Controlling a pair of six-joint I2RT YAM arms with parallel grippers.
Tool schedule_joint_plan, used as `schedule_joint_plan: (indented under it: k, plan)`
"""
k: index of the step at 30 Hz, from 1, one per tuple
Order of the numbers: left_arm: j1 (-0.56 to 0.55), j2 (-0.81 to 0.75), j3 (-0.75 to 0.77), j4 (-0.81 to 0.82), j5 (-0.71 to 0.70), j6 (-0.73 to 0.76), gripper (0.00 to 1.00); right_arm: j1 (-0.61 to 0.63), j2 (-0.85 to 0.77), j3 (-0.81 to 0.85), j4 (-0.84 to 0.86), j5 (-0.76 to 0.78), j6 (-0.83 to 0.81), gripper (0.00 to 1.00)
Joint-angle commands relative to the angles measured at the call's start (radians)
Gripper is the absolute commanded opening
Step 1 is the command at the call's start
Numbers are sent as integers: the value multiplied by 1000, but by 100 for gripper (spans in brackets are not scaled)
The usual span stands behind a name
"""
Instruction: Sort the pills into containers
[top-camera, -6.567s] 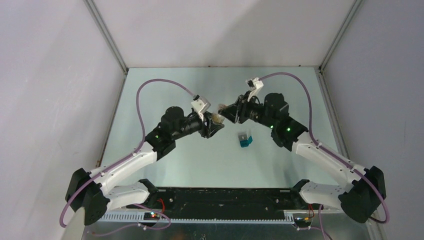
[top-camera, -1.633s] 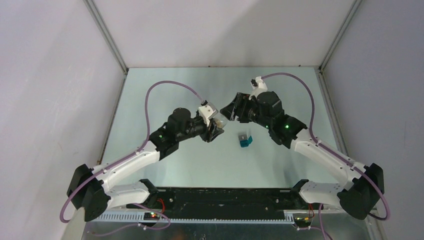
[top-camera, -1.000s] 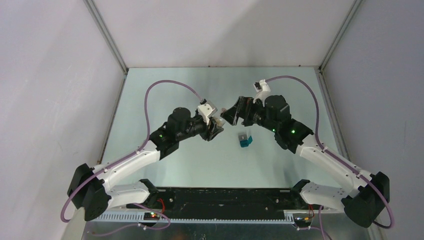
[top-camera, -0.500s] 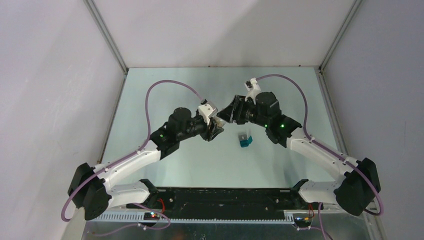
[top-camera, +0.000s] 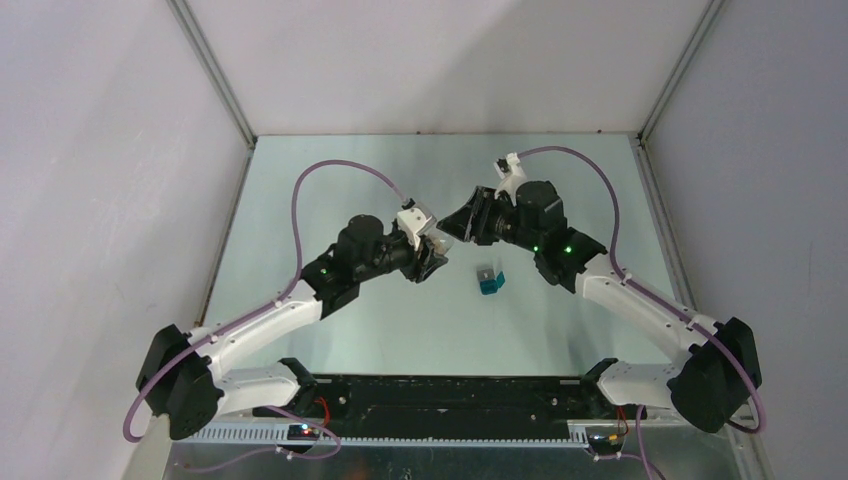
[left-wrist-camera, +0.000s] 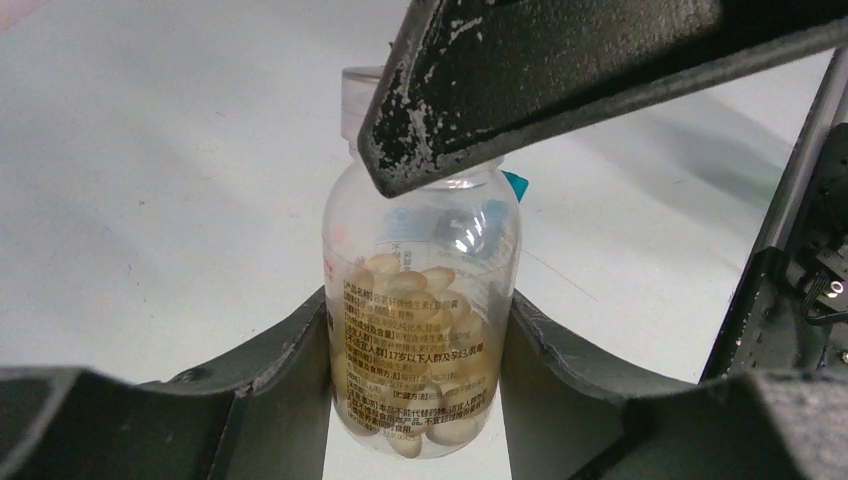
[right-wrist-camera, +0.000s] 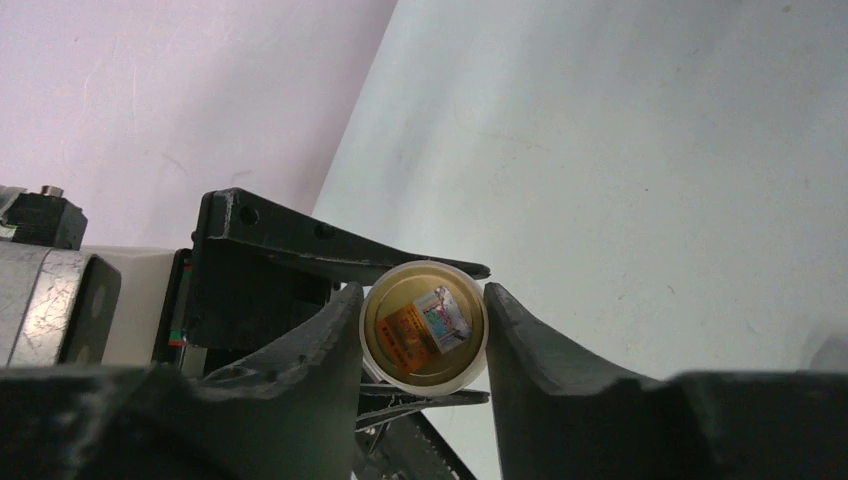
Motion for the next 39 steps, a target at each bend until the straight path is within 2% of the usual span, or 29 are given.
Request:
schedule_joint_plan:
  k: [1,2,6,11,14,16,21,24,28,29,33,36,39]
  plan:
    - [7,-4,40,42,10,-10,0,-11,-25,37,45,-40,-1,37]
    - [6,-4,40,41,12,-10,0,-14,-24,37,45,-50,-8,30]
    - [7,-8,56,16,56,-38,0,-43,-36,36,43,-140,-129,22]
    - [14,-34,67,-33,192,-47,0,-132,-74,37,47,-416,-392,23]
    - [19,-45,62,-32,283,-58,0,-180,-91,46,45,-559,-461,22]
    - [20,-44,64,-26,362,-62,0,-199,-87,74,28,-590,-476,22]
    - [20,-37,60,-34,421,-40,0,-217,-83,104,-6,-599,-466,22]
    - [19,-36,47,-32,361,-26,0,-227,-90,107,-31,-486,-444,23]
    - [14,-21,27,-31,231,-20,0,-257,-79,106,-142,-134,-378,24]
    - [12,-17,24,-29,216,-6,0,-272,-68,105,-189,-6,-364,24]
    - [-31,-4,15,-43,132,57,0,-285,-49,45,-280,377,-273,19]
    - [-75,20,20,-62,63,81,0,-291,-39,-53,-281,536,-230,19]
    - [-90,55,22,-64,59,67,0,-292,-11,-114,-286,597,-181,20]
